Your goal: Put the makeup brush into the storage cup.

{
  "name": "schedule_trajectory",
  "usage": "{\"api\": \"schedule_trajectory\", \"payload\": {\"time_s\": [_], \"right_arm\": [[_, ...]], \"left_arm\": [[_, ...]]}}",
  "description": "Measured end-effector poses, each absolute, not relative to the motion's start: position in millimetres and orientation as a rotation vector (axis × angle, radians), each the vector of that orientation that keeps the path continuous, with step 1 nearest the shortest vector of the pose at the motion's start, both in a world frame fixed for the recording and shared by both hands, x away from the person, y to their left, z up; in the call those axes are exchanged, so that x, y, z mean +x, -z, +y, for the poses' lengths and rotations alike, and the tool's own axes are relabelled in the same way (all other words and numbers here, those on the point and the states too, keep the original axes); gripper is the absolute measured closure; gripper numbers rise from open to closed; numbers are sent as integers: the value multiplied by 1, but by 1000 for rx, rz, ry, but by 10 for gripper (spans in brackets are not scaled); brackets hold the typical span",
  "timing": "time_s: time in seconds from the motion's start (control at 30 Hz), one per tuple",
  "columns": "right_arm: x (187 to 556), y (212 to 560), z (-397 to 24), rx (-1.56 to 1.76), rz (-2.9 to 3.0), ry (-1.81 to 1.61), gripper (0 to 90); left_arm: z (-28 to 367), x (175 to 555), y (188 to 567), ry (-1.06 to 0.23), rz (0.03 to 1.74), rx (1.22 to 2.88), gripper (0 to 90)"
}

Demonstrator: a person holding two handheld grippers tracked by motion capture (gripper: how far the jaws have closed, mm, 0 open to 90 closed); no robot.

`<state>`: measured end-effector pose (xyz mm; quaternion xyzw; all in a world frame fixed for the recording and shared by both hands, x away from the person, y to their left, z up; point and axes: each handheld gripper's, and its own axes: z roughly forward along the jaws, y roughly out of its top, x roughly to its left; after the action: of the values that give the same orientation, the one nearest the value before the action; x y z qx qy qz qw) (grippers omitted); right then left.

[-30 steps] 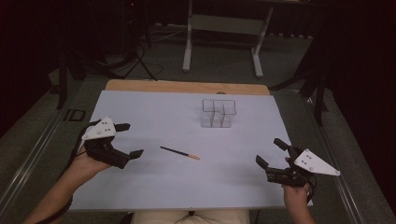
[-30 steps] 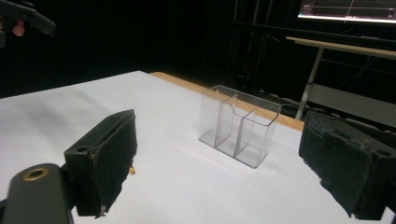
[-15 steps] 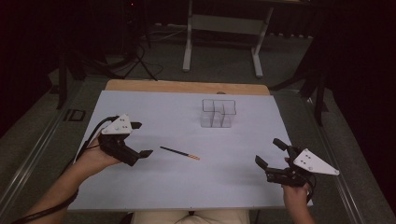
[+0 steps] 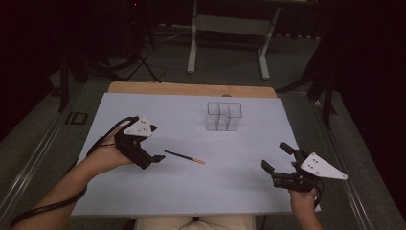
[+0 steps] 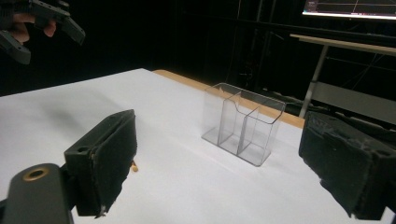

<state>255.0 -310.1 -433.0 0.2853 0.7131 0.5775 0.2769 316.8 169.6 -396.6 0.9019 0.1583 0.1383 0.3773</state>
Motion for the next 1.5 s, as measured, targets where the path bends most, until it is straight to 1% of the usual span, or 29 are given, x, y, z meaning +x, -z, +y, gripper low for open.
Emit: {"api": "schedule_trajectory", "payload": {"time_s": [0.27, 0.77, 1.17, 1.3, 1.37, 1.47, 1.5], "right_arm": [[255, 433, -310, 768, 1917, -1552, 115], [255, 433, -310, 767, 1913, -1551, 115], [255, 433, -309, 761, 1916, -1546, 115], [255, 433, -309, 761, 1918, -1543, 115], [254, 433, -309, 758, 1915, -1543, 115], [254, 433, -309, 758, 1917, -1542, 115], [255, 433, -309, 758, 1918, -1543, 115]], "left_arm": [[155, 322, 403, -334, 343, 2395, 28], [132, 331, 411, -302, 254, 2464, 47], [113, 338, 418, -268, 151, 2544, 53], [107, 340, 420, -232, 122, 2575, 66], [104, 341, 422, -212, 99, 2590, 97], [100, 342, 424, -193, 80, 2617, 102], [99, 343, 424, -185, 71, 2617, 121]]}}
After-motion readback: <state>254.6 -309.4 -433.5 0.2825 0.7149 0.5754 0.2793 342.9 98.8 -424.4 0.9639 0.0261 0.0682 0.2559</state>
